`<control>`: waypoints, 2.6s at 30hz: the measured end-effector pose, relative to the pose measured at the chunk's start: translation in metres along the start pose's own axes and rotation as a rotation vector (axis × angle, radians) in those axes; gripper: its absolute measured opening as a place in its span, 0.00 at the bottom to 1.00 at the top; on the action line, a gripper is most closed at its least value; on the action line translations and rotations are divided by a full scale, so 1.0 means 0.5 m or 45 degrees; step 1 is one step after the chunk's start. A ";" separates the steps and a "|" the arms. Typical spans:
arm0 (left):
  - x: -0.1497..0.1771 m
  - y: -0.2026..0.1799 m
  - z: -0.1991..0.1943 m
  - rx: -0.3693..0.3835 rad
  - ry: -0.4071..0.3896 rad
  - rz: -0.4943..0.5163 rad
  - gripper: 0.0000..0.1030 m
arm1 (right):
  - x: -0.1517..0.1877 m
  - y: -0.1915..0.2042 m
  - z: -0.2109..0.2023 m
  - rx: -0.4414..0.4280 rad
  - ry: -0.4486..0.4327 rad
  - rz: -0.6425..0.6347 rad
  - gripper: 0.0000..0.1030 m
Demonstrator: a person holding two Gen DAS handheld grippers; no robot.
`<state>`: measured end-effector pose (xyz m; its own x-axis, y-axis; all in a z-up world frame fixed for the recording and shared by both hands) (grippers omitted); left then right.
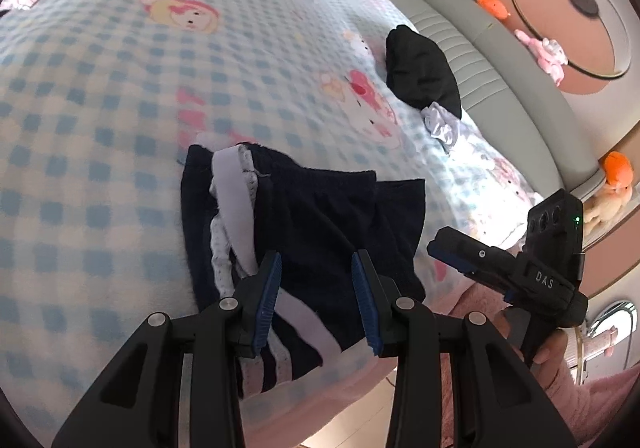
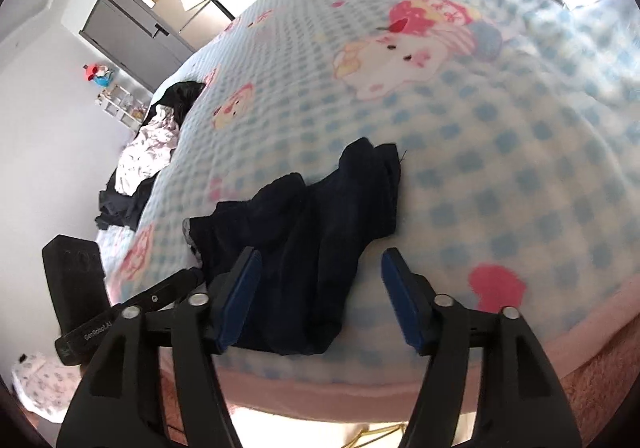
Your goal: Fold clothes
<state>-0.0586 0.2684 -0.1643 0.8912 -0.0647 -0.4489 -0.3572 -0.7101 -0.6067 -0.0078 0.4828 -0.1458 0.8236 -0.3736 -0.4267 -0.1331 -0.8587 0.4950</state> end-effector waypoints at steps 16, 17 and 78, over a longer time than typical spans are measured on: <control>-0.023 0.026 -0.051 0.229 -0.093 -0.150 0.50 | 0.040 0.253 0.103 -0.156 0.091 -0.578 0.12; -0.022 0.027 -0.050 0.218 -0.086 -0.145 0.50 | 0.043 0.264 0.112 -0.156 0.098 -0.605 0.12; -0.002 0.088 -0.076 -0.017 -0.003 -0.116 0.47 | -0.041 0.299 0.207 -0.194 0.172 -0.521 0.43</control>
<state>-0.0645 0.2105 -0.1653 0.9192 0.0023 -0.3938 -0.2709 -0.7221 -0.6365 -0.1013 0.3259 -0.1415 0.8573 0.0437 -0.5130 0.2929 -0.8608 0.4161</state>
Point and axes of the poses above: each gripper's, at about its wrist camera, not at the fingertips, and z roughly the way its jaws point, y to its left, x to its underside, the point moved 5 cm from there along z, roughly the way its jaws point, and after that the axes turned 1 degree about y, right-handed, at the moved point
